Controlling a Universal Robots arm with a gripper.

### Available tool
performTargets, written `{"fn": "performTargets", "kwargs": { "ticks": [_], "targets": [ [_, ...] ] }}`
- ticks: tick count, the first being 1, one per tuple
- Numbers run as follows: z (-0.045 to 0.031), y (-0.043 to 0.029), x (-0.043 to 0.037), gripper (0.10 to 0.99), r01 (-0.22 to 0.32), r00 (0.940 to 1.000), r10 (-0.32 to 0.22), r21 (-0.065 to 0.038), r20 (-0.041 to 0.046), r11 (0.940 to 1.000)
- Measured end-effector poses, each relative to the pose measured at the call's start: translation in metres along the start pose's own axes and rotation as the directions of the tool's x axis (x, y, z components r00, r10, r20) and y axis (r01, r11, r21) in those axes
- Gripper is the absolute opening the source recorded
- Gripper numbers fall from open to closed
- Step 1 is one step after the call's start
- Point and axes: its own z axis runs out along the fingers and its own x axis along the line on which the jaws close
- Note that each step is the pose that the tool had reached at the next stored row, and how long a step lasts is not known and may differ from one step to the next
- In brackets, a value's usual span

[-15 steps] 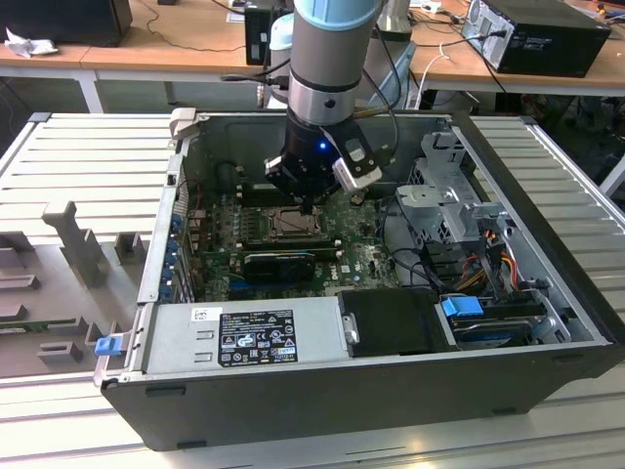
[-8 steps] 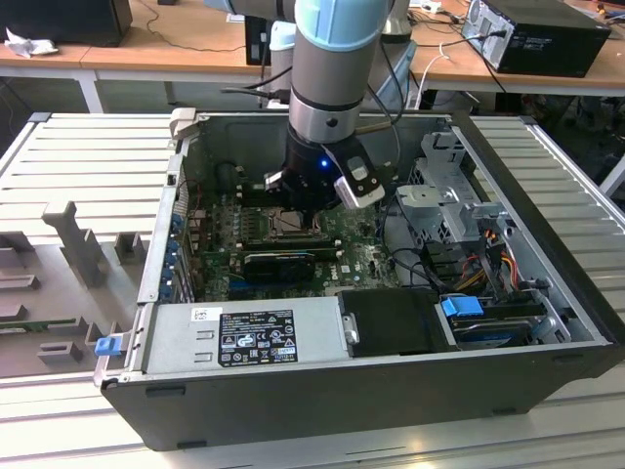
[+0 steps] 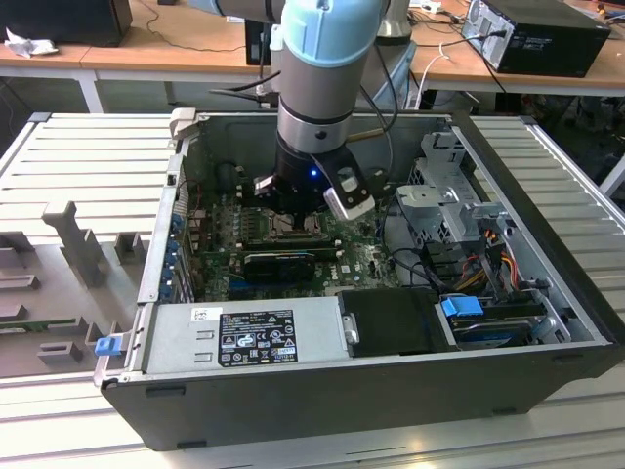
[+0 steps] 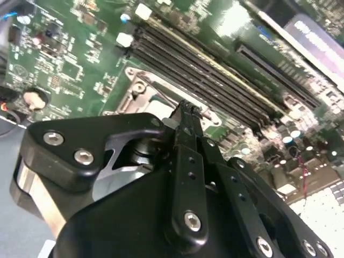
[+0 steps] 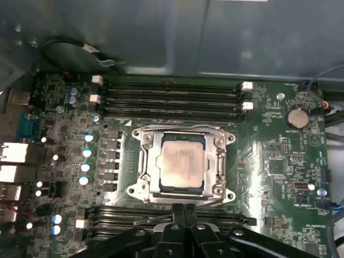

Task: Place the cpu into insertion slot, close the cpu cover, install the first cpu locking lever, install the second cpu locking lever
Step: 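Install the second cpu locking lever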

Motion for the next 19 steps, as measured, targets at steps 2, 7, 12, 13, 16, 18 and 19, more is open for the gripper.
{"fn": "performTargets", "kwargs": {
  "ticks": [2,7,12,13,16,18,19],
  "targets": [
    [0.0005,-0.0009,0.0075,0.106,0.000,1.0000,0.000,-0.007,0.0003,1.0000],
    [0.0119,-0.0032,0.0114,0.106,0.000,1.0000,0.000,-0.013,0.0005,0.9999],
    [0.0142,-0.0093,0.0231,0.106,0.001,1.0000,-0.001,-0.042,0.0017,0.9991],
    [0.0139,-0.0110,0.0246,0.106,0.002,1.0000,-0.001,-0.047,0.0018,0.9989],
    [0.0134,-0.0162,0.0276,0.106,0.002,1.0000,-0.002,-0.069,0.0028,0.9976],
    [0.0145,-0.0174,0.0286,0.106,0.004,1.0000,-0.004,-0.086,0.0032,0.9963],
    [0.0151,-0.0176,0.0290,0.106,0.006,1.0000,-0.006,-0.092,0.0032,0.9957]
  ]
}}
